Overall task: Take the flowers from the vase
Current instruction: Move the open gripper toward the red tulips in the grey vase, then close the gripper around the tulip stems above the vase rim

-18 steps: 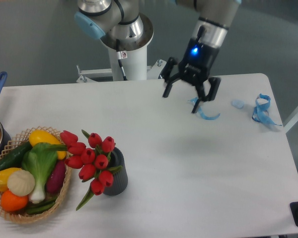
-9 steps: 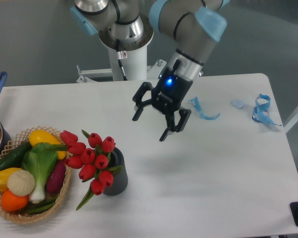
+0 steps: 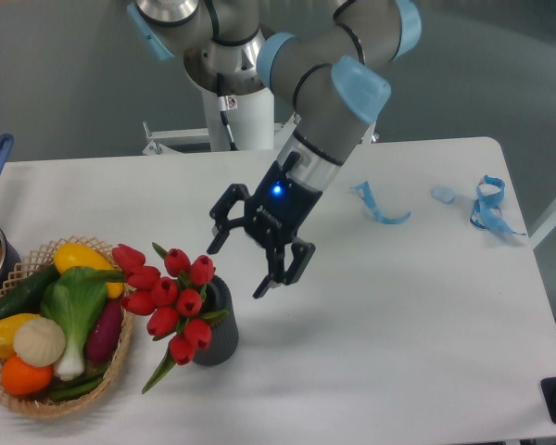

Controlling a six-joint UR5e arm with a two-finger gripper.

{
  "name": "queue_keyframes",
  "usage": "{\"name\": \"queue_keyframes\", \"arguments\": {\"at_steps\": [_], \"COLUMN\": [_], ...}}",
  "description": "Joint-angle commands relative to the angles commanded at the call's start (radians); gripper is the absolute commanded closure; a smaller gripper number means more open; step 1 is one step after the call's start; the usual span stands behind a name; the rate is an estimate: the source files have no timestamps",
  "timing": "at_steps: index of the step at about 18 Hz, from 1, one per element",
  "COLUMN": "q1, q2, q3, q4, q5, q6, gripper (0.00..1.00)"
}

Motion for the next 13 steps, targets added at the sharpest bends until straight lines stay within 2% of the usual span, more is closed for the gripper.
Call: {"name": "queue_keyframes", "arguments": {"at_steps": [3,13], "q1": [-0.025,-0.071], "q2": [-0.006,-0.043], "q3": [-0.015,-0.002], "q4": [0.029,0.058], "q5": [0.0,0.003], "q6": [0.006,0.008], "gripper": [0.0,0.0]}}
